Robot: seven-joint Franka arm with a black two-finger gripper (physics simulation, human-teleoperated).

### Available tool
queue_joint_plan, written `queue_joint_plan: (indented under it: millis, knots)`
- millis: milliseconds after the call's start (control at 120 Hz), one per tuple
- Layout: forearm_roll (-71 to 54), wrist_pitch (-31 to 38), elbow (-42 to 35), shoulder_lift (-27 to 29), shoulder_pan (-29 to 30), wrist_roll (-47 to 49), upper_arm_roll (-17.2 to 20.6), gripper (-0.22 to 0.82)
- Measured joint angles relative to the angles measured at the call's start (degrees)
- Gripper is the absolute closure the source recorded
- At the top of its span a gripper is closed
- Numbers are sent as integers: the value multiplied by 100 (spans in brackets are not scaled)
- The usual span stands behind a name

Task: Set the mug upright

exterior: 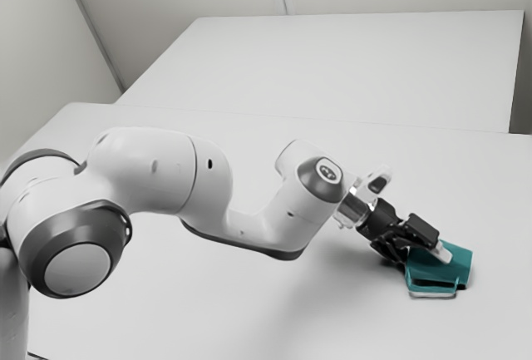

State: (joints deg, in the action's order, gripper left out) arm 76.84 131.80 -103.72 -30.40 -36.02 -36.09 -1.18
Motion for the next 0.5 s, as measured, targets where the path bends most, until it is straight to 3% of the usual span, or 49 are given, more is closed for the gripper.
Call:
queue_joint_plan:
  millis: [250, 500]
  knots:
    - [85, 81, 25, -7, -26, -78, -5, 19]
    - [188, 139, 25, 1, -43, -114, 3, 41]
